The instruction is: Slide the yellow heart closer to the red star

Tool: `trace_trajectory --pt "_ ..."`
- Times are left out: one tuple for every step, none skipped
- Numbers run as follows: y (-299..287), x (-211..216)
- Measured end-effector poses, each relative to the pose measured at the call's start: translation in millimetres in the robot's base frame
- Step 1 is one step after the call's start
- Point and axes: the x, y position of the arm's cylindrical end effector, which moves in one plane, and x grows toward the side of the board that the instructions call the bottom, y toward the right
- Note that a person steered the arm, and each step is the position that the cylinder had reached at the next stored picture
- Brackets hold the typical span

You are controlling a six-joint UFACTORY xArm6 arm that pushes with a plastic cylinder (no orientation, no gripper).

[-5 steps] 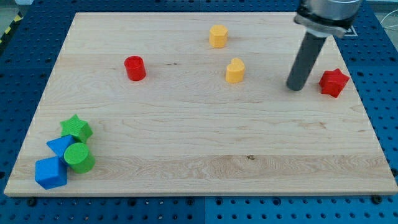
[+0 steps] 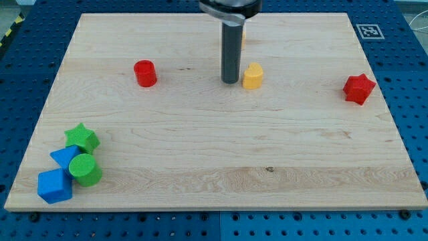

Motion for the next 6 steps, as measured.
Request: trace_trajectory --pt "28 5" --pt "48 15" --pt "77 19" --pt "106 23" --pt "110 15" --pt "111 4"
